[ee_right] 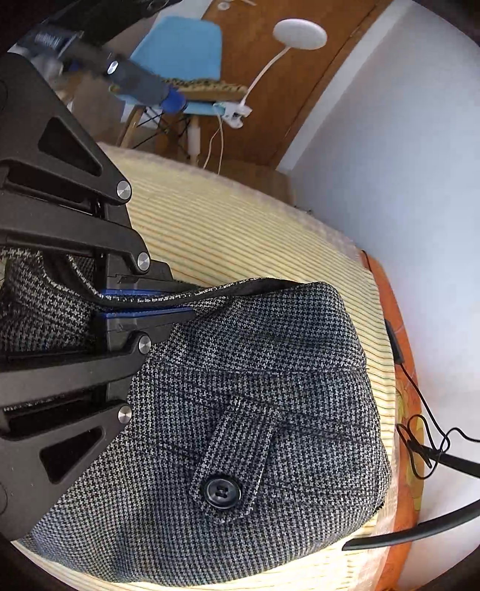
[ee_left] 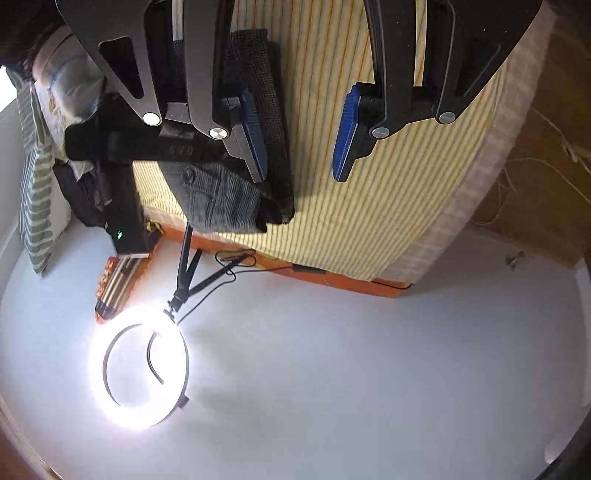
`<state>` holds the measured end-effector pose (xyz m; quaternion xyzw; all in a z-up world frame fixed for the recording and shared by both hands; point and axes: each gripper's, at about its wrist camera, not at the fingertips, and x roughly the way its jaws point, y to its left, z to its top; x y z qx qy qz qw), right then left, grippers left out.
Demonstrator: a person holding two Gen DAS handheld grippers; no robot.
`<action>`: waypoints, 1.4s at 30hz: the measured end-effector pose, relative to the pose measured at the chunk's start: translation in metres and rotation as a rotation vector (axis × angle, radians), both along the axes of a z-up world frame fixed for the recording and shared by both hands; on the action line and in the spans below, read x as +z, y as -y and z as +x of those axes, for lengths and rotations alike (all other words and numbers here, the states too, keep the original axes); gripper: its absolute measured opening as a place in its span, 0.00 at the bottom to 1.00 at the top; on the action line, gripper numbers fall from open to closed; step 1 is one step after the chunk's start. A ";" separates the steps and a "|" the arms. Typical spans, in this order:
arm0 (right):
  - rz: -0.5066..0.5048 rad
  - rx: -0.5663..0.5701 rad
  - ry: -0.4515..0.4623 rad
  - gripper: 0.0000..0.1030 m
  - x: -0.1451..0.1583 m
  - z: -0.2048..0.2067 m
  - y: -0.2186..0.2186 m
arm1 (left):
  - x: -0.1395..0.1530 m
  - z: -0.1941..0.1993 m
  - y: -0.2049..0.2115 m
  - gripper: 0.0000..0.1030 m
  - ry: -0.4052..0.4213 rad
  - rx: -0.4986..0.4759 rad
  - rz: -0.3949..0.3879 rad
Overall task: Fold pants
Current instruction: 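Lower the folded shorts onto the bed and open the right gripper, then grasp the folded shorts' edge with both grippers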
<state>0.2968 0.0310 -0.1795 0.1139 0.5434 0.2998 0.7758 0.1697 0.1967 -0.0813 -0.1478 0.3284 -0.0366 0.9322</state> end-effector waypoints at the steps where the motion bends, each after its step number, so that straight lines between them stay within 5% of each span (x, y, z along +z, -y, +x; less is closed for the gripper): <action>1: 0.011 0.005 -0.008 0.11 -0.001 0.000 -0.002 | 0.001 0.000 -0.001 0.34 0.003 0.003 0.001; 7: 0.176 0.145 -0.011 0.41 0.020 -0.014 -0.006 | 0.003 -0.001 0.001 0.34 0.005 0.001 -0.003; 17: 0.107 0.020 0.137 0.42 0.042 -0.040 0.112 | -0.001 0.010 0.042 0.34 -0.009 -0.129 -0.034; 24: 0.094 -0.040 0.110 0.42 0.031 -0.015 0.162 | -0.027 0.025 0.112 0.34 -0.076 -0.303 0.062; 31: 0.006 0.035 0.189 0.42 0.050 0.029 0.120 | -0.063 0.036 0.118 0.35 -0.205 -0.319 0.110; 42: -0.199 0.132 0.192 0.42 0.011 0.096 0.057 | -0.074 0.028 0.104 0.37 -0.240 -0.340 0.086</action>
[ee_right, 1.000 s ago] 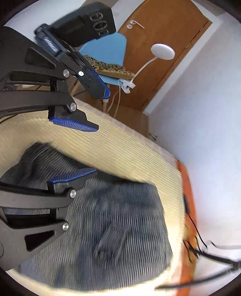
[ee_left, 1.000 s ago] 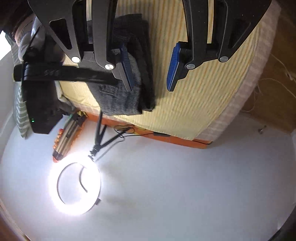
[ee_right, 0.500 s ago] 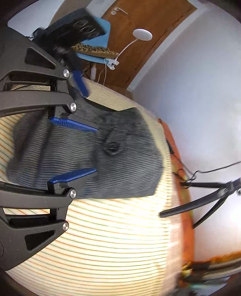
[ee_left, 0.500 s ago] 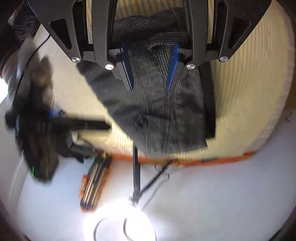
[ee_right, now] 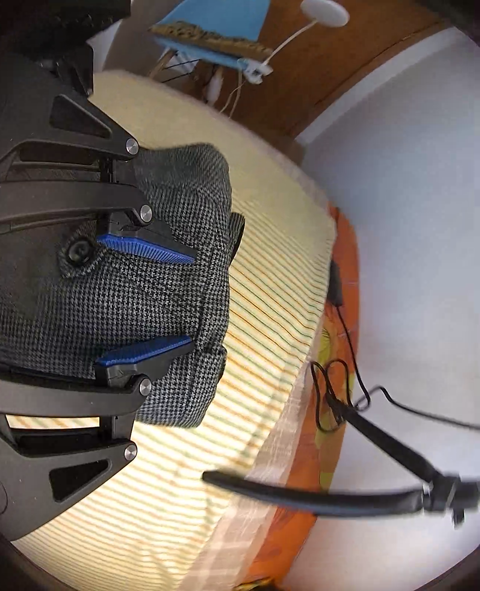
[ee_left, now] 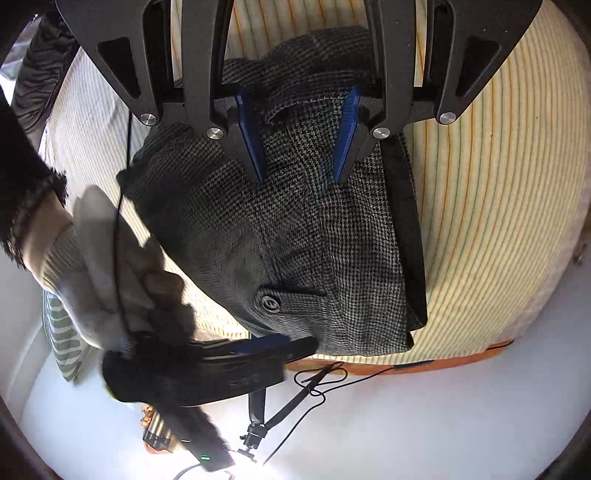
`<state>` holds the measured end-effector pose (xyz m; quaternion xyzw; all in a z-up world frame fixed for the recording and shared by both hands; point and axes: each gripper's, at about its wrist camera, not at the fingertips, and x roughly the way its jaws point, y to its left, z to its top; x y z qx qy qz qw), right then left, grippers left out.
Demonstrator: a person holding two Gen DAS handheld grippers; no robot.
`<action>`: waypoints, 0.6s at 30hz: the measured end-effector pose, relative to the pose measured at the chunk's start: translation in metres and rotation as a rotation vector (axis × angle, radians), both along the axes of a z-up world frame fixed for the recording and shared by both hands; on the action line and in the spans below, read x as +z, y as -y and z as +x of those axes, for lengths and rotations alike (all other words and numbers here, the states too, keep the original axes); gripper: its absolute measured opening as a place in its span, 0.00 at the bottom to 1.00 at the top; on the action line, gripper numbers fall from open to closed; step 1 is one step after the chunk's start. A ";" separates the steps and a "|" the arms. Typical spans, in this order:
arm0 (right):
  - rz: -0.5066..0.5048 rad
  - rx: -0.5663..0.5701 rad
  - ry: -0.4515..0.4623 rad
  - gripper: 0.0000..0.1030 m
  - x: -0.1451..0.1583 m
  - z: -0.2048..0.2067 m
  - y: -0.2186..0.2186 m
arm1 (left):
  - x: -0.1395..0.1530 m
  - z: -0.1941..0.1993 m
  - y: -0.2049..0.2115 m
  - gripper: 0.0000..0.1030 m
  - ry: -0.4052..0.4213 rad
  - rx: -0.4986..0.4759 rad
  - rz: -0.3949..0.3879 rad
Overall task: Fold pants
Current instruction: 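Grasp the folded shorts' edge with both grippers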
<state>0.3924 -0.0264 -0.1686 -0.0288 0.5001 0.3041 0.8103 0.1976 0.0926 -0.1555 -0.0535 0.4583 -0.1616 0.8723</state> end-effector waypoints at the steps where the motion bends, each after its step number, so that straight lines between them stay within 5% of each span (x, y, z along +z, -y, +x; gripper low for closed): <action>1: -0.014 0.009 0.005 0.42 -0.003 0.000 -0.004 | 0.000 -0.002 0.001 0.37 0.005 -0.003 0.010; 5: -0.030 0.012 0.015 0.43 -0.003 -0.002 -0.007 | 0.001 -0.001 0.009 0.37 0.010 -0.010 0.035; 10: 0.017 -0.026 0.019 0.43 0.025 -0.027 0.024 | 0.017 -0.011 -0.002 0.37 0.027 0.006 -0.033; 12: 0.044 -0.043 0.009 0.47 0.028 -0.043 0.044 | 0.024 -0.014 -0.005 0.45 0.046 0.022 -0.040; 18: 0.102 -0.112 -0.148 0.49 0.001 -0.115 0.105 | 0.040 -0.012 -0.032 0.55 0.050 0.098 -0.157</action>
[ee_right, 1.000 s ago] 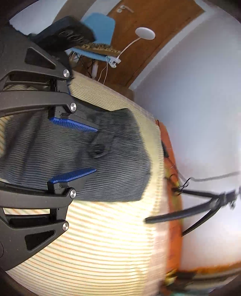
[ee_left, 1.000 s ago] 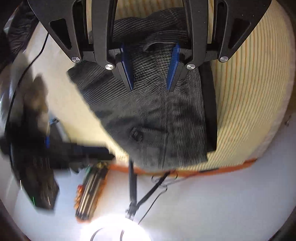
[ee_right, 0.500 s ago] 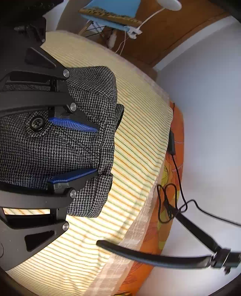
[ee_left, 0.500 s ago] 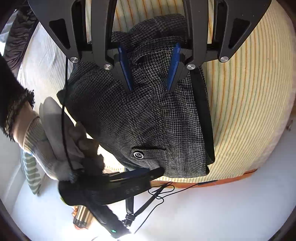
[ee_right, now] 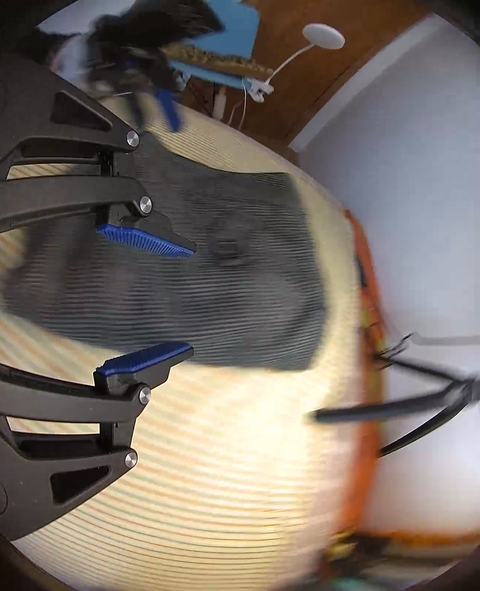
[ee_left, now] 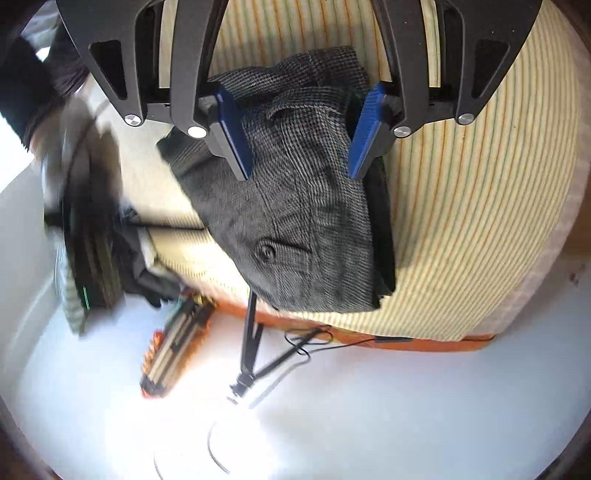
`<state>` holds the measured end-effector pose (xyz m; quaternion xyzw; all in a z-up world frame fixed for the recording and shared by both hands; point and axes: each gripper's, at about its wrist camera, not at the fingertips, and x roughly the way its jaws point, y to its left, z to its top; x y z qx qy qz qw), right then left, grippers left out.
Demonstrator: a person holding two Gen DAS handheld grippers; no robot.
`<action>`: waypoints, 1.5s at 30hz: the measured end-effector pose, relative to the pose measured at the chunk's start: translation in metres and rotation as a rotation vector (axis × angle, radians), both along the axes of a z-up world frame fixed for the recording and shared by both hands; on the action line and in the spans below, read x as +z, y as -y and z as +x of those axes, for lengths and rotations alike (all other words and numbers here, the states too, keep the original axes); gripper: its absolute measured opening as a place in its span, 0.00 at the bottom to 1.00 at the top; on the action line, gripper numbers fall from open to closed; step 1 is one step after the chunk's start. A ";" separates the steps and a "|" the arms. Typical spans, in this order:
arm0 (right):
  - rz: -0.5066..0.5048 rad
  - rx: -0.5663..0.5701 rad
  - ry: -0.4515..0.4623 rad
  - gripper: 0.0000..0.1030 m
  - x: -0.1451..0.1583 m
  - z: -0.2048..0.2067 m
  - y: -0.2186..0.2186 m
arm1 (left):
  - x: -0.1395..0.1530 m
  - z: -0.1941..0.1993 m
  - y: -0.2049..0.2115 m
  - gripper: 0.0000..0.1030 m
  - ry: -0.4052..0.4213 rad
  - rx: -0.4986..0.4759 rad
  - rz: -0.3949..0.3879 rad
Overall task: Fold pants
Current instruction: 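Grasp the folded shorts' edge with both grippers, then lift the folded shorts with both grippers and carry them to the jeans stack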
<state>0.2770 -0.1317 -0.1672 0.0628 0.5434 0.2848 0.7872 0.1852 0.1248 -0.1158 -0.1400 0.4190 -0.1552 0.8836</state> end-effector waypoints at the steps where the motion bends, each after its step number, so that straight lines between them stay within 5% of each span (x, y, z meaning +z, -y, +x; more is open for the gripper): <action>1: -0.004 -0.006 -0.021 0.49 -0.008 -0.008 0.004 | 0.001 0.001 -0.003 0.56 -0.008 0.012 -0.013; 7: 0.008 0.041 -0.024 0.49 -0.029 -0.047 0.006 | -0.010 0.014 -0.016 0.58 -0.067 0.078 -0.083; 12: 0.041 0.079 -0.022 0.49 -0.018 -0.052 0.014 | -0.025 0.022 -0.031 0.58 -0.144 0.130 -0.190; 15: 0.120 0.039 -0.026 0.55 -0.010 -0.040 0.029 | -0.032 0.029 -0.035 0.58 -0.177 0.145 -0.235; 18: 0.214 -0.016 -0.039 0.74 -0.010 -0.018 0.042 | -0.038 0.036 -0.038 0.58 -0.198 0.158 -0.264; 27: 0.339 -0.045 -0.158 0.74 -0.033 0.050 0.041 | -0.062 0.055 -0.046 0.64 -0.297 0.183 -0.335; 31: 0.366 -0.032 -0.178 0.74 -0.045 0.058 0.034 | -0.063 0.062 -0.042 0.73 -0.288 0.160 -0.347; 40: 0.408 0.039 -0.153 0.76 -0.047 0.049 0.011 | -0.067 0.077 -0.030 0.74 -0.249 0.166 -0.421; 45: 0.431 0.047 -0.174 0.69 -0.049 0.049 0.010 | -0.062 0.077 -0.023 0.60 -0.239 0.153 -0.367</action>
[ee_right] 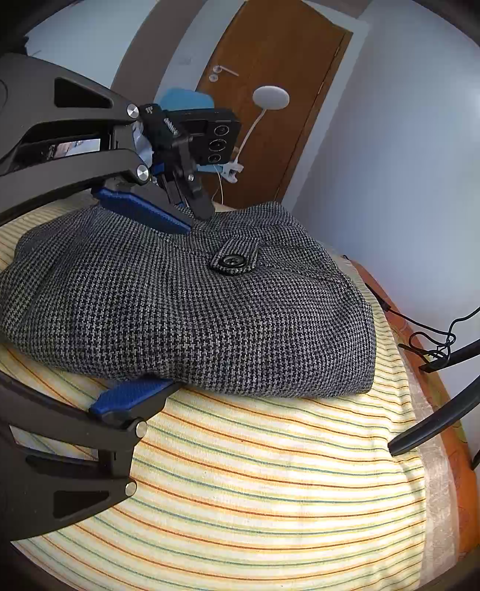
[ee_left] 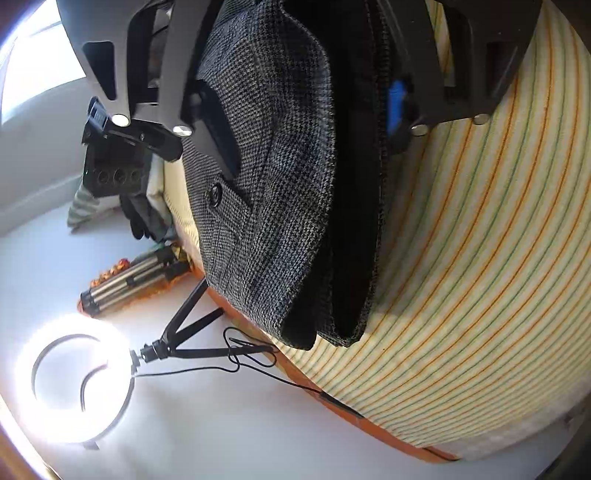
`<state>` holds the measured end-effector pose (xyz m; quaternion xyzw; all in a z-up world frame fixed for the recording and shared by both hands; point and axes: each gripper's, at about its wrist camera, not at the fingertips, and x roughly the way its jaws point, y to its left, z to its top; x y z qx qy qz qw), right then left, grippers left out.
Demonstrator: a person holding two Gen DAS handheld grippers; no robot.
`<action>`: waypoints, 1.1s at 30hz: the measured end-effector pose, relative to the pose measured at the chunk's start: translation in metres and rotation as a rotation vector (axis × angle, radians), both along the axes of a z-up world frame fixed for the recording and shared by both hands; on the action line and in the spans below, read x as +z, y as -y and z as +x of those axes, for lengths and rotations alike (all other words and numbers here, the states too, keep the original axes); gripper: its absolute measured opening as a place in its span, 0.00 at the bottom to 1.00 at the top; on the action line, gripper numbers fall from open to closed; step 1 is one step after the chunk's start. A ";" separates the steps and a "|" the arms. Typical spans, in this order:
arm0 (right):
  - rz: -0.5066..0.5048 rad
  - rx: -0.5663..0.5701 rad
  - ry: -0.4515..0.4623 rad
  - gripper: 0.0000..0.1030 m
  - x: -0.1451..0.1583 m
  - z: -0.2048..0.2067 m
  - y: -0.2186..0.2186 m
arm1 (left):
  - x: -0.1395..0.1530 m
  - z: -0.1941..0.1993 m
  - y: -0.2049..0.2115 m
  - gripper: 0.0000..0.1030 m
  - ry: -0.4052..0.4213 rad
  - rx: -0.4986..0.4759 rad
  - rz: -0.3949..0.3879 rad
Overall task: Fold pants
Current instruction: 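Lift the folded shorts with both grippers and carry them to the jeans stack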
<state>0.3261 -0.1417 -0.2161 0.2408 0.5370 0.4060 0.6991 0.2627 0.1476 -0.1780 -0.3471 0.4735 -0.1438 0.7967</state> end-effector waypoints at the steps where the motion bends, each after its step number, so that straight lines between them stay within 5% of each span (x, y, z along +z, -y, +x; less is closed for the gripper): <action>1: 0.004 -0.001 -0.009 0.67 -0.002 0.001 0.002 | 0.000 0.000 -0.001 0.59 0.001 -0.001 -0.002; 4: -0.013 -0.006 -0.006 0.59 -0.005 0.004 0.003 | -0.006 0.000 -0.008 0.58 -0.009 0.023 -0.024; 11: -0.064 -0.006 0.062 0.65 0.001 -0.003 0.002 | -0.006 0.005 -0.001 0.60 0.014 0.013 0.003; 13: -0.108 0.009 0.095 0.63 0.004 -0.005 -0.004 | -0.006 0.007 0.002 0.48 0.014 0.012 0.034; 15: -0.136 0.007 0.100 0.37 0.005 -0.007 -0.008 | -0.007 0.007 0.002 0.34 0.011 0.028 0.031; 20: -0.181 0.011 0.180 0.19 0.024 -0.014 -0.012 | 0.008 0.003 0.015 0.26 0.066 0.006 0.117; 33: -0.255 0.008 0.332 0.14 0.072 -0.045 -0.018 | 0.035 -0.009 0.025 0.24 0.137 -0.001 0.119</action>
